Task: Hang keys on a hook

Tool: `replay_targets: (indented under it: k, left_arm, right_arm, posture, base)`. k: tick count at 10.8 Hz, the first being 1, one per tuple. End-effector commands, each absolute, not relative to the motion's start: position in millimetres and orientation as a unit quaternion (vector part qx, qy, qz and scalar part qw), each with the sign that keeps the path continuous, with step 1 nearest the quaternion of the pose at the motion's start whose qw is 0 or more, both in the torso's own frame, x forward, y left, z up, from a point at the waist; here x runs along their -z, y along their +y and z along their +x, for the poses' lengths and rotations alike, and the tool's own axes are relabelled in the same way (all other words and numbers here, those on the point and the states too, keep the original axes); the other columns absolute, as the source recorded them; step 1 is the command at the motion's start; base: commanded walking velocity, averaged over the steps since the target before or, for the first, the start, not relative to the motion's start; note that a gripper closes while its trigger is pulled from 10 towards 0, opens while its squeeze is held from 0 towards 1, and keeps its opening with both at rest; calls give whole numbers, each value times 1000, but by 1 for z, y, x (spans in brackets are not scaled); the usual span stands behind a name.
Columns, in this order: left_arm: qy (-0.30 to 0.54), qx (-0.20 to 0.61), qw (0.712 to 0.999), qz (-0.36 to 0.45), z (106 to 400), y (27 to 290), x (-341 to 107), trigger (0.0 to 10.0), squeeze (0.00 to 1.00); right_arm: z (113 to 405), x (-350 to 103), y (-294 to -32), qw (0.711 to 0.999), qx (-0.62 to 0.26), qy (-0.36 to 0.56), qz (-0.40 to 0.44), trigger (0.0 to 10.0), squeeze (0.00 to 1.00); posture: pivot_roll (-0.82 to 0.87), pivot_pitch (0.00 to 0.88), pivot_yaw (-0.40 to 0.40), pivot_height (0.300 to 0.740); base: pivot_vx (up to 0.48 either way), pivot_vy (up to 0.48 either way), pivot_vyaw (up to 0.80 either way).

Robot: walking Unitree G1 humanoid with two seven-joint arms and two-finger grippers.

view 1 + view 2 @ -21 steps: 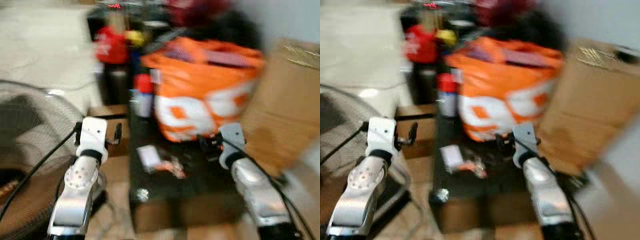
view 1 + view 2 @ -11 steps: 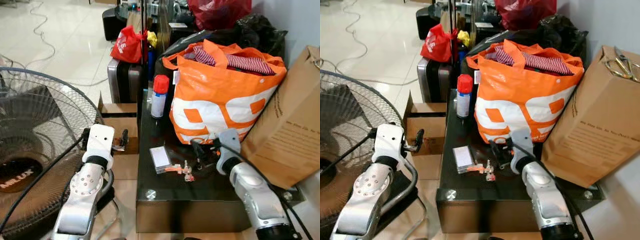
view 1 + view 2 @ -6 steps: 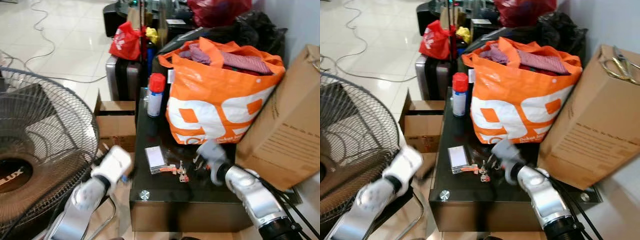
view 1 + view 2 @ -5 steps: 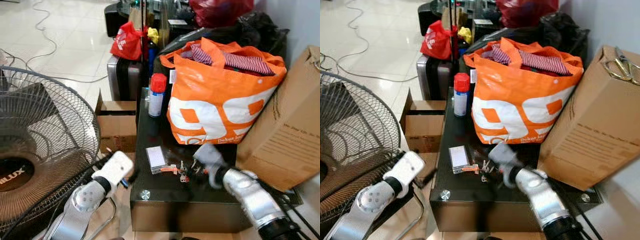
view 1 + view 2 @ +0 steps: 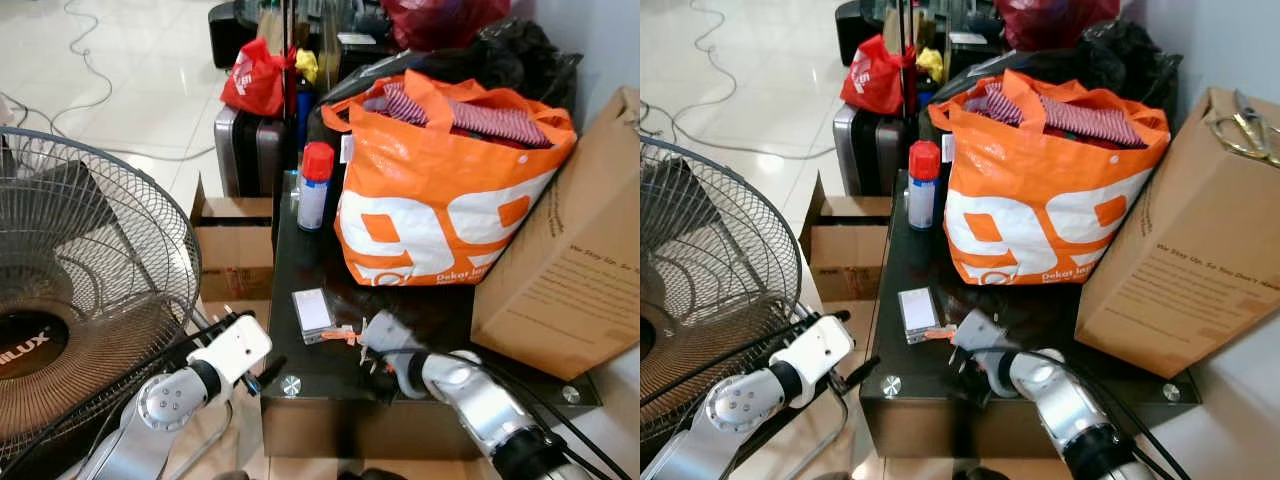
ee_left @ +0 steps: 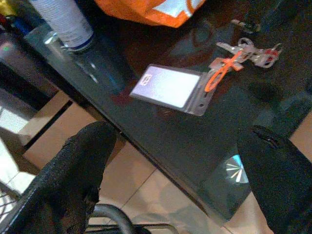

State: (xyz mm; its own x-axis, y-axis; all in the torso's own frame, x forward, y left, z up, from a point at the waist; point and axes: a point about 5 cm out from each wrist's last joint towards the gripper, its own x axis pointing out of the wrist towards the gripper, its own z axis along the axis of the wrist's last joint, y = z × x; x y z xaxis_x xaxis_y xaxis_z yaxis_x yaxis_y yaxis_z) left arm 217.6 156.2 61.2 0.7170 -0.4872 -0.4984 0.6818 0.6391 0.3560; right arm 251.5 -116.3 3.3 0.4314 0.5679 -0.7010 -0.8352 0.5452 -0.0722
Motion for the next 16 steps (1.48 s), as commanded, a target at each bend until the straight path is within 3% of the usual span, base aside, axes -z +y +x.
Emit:
replay_targets:
  k: [1, 2, 3, 6, 9, 16]
  left_arm:
    - [173, 343, 884, 267, 216, 152, -64, 10000, 0]
    - [173, 350, 882, 263, 215, 150, -65, 10000, 0]
    - [176, 365, 877, 256, 212, 147, -65, 10000, 0]
    - [190, 404, 861, 243, 202, 143, -63, 10000, 0]
    - [224, 427, 845, 232, 192, 150, -55, 10000, 0]
    - [243, 427, 839, 233, 186, 162, -34, 10000, 0]
  right_arm:
    - [256, -3, -117, 817, -428, 316, -223, 7686, 0]
    - [261, -1, -118, 822, -418, 316, -223, 4471, 0]
    - [268, -1, -119, 833, -395, 319, -219, 0, 0]
    - [277, 1, -123, 844, -367, 321, -224, 0, 0]
    - [279, 8, -128, 832, -360, 336, -257, 0, 0]
    - [281, 10, -133, 828, -362, 341, -260, 0, 0]
  posture:
    - [28, 89, -95, 740]
    - [30, 92, -97, 740]
    - [31, 99, -102, 740]
    - [35, 113, -106, 740]
    - [37, 124, -111, 740]
    - [39, 120, -108, 740]
  base:
    - [0, 0, 0]
    - [0, 0, 0]
    - [0, 0, 0]
    - [0, 0, 0]
    - [0, 0, 0]
    - [0, 0, 0]
